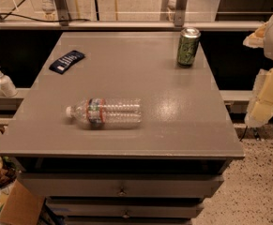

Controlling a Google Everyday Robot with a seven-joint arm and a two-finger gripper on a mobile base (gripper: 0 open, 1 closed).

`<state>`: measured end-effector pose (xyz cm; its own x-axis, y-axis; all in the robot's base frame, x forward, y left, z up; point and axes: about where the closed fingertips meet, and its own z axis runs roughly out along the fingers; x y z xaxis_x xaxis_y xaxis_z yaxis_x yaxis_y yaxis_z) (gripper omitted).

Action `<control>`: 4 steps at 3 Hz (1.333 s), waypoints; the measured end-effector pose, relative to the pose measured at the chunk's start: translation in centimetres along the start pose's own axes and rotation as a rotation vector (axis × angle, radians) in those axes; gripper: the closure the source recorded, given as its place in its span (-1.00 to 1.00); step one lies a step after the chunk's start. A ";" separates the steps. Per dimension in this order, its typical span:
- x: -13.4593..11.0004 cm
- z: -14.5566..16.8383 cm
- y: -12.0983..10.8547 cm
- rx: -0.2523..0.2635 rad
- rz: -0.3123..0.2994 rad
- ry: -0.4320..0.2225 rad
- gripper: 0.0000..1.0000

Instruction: Pick rxbar blueberry

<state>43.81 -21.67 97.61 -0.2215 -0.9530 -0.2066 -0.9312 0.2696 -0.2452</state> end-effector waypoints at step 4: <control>-9.7 -0.6 -5.8 0.088 -0.307 -0.040 -1.00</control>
Offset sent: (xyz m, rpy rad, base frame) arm 0.0237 0.0175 0.0148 -0.0381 -0.0512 0.0975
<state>51.20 -14.08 101.56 0.0792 -0.9860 -0.1469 -0.9239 -0.0173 -0.3823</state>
